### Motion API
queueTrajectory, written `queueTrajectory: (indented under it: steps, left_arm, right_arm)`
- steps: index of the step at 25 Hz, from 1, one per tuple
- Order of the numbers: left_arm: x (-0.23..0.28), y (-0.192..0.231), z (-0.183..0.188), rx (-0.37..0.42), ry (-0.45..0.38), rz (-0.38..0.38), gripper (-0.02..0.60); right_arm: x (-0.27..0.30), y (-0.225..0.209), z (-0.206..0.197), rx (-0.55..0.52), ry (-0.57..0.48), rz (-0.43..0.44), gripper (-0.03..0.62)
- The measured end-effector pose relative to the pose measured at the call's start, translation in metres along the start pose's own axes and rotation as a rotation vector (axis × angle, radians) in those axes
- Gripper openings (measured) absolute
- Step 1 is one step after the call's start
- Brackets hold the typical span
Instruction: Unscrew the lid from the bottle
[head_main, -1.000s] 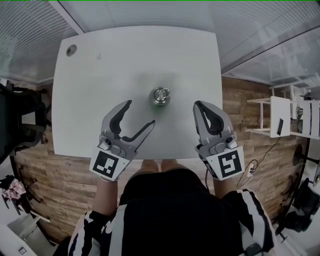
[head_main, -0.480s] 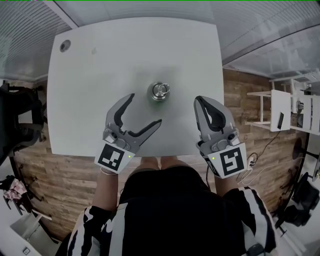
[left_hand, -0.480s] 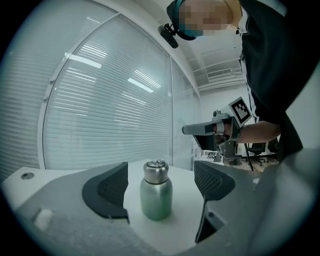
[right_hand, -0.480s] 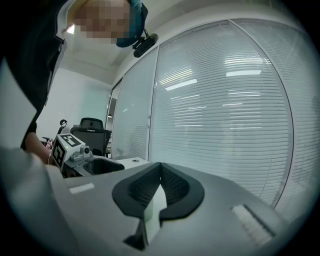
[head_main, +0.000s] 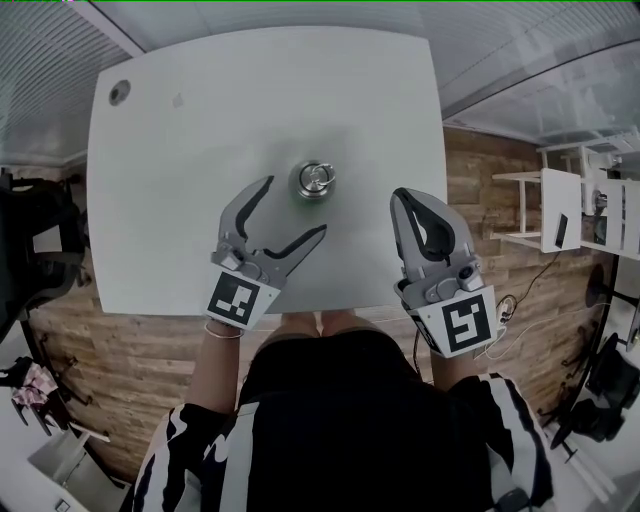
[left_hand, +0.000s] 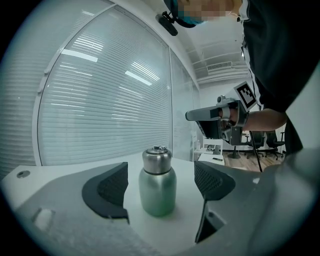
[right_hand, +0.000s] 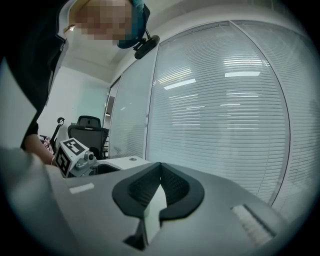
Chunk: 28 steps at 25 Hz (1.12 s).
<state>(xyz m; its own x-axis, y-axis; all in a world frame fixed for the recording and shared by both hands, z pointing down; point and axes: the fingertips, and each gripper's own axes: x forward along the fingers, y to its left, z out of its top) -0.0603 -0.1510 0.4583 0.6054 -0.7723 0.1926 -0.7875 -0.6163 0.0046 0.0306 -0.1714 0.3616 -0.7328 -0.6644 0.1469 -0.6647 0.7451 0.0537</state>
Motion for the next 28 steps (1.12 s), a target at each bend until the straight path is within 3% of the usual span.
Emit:
queueTrajectory:
  steps: [28]
  left_arm:
    - [0.042, 0.004, -0.039, -0.003, 0.136, -0.020, 0.445]
  right_arm:
    - [0.006, 0.000, 0.003, 0.012, -0.008, -0.008, 0.000]
